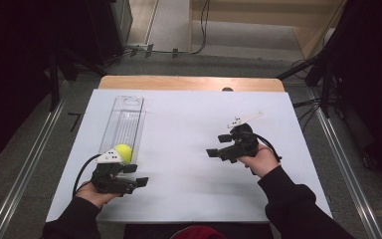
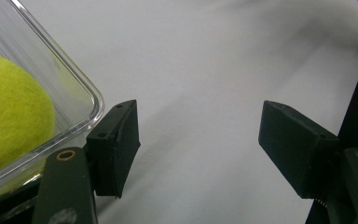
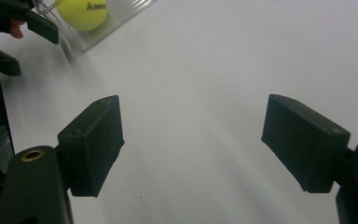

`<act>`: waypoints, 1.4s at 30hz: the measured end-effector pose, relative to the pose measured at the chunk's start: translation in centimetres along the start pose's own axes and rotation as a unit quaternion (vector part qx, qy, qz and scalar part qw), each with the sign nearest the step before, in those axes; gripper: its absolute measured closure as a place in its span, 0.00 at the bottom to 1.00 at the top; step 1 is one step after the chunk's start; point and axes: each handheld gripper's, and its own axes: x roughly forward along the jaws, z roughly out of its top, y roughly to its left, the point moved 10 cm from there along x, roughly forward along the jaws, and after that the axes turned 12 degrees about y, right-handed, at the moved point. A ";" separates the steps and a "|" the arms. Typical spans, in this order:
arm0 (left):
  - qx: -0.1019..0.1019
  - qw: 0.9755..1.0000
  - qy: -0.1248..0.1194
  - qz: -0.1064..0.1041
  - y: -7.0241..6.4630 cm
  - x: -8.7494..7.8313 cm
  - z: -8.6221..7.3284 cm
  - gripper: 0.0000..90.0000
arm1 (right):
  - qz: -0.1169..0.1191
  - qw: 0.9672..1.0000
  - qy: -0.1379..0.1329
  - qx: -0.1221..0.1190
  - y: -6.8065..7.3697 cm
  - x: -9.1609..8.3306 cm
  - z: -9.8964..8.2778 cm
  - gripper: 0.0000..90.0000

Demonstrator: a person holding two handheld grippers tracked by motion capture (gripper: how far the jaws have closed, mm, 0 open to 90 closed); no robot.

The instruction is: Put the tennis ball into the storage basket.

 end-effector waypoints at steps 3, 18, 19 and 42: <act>0.000 1.000 0.000 0.000 0.0 0.0 0.0 0.33 | -0.007 1.000 -0.003 0.000 -0.4 -0.2 -0.5 0.20; 0.000 1.000 0.000 0.000 0.0 0.0 0.0 0.33 | -0.020 1.000 -0.014 0.009 -1.1 -1.3 -3.0 0.20; 0.000 1.000 0.000 0.000 0.0 0.0 0.0 0.33 | -0.023 1.000 -0.013 0.008 -1.2 -1.4 -3.2 0.20; 0.000 1.000 0.001 0.002 0.0 0.0 0.0 0.33 | -0.042 0.999 -0.010 0.019 -2.2 -2.3 -6.8 0.20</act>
